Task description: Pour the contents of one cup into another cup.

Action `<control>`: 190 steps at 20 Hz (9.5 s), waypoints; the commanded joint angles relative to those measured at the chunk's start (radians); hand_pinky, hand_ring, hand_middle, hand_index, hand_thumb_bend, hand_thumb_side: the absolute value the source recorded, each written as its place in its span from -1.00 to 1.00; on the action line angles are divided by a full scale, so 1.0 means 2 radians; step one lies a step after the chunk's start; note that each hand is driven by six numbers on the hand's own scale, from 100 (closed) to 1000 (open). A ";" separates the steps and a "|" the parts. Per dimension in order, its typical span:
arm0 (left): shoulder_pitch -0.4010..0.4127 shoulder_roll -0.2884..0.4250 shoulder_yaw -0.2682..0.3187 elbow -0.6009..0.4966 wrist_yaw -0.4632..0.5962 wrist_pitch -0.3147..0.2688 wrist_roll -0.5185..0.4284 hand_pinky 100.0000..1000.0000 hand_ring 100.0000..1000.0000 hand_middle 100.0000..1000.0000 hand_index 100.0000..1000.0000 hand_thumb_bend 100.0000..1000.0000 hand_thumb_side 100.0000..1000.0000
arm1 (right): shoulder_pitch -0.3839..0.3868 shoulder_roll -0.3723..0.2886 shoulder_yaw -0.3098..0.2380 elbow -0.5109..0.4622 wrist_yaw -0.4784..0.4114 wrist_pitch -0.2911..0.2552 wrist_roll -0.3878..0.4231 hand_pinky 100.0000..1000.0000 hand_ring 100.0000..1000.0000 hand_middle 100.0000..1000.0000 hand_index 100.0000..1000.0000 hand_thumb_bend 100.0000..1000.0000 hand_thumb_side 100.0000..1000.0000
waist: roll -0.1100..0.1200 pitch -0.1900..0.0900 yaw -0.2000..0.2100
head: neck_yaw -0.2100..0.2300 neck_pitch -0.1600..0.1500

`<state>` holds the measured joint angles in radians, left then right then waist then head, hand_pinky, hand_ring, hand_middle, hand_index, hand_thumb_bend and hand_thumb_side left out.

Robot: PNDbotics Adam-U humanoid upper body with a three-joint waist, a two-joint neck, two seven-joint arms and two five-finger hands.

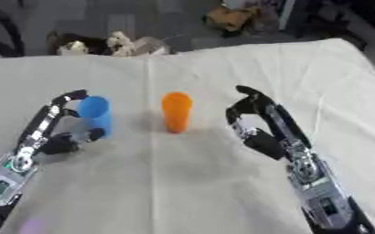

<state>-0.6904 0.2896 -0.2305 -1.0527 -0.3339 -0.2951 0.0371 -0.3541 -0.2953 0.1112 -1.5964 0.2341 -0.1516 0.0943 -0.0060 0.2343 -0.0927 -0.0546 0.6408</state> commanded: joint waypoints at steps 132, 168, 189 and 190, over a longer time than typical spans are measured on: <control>0.044 0.027 -0.044 -0.326 0.202 0.101 -0.010 -0.87 0.28 -0.52 0.61 -1.00 -0.64 | -0.107 0.015 0.044 0.214 0.150 -0.064 -0.072 1.00 0.65 0.46 0.86 -0.57 0.16 | 0.027 -0.034 0.064 | -0.034 -0.003; 0.040 0.027 -0.050 -0.329 0.202 0.107 -0.019 -0.89 0.26 -0.55 0.60 -1.00 -0.60 | -0.132 0.038 0.071 0.230 0.184 -0.091 -0.013 1.00 0.65 0.49 0.88 -0.35 0.32 | 0.023 -0.036 0.065 | -0.036 -0.006; 0.038 0.024 -0.054 -0.330 0.203 0.110 -0.019 -0.90 0.25 -0.56 0.58 -1.00 -0.59 | -0.146 0.065 0.073 0.260 0.201 -0.098 -0.022 0.93 0.48 0.15 0.72 -0.37 0.24 | 0.024 -0.037 0.071 | -0.037 -0.006; 0.038 0.024 -0.054 -0.330 0.203 0.110 -0.019 -0.90 0.25 -0.56 0.58 -1.00 -0.59 | -0.146 0.066 0.073 0.261 0.202 -0.097 -0.025 0.92 0.46 0.11 0.70 -0.40 0.22 | 0.024 -0.037 0.072 | -0.037 -0.007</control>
<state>-0.5914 0.3330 -0.3408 -1.6927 0.0702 -0.0769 -0.0013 -0.6254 -0.1634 0.2596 -1.0668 0.6300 -0.3470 0.0538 0.0415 0.1801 0.0489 -0.1256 0.6388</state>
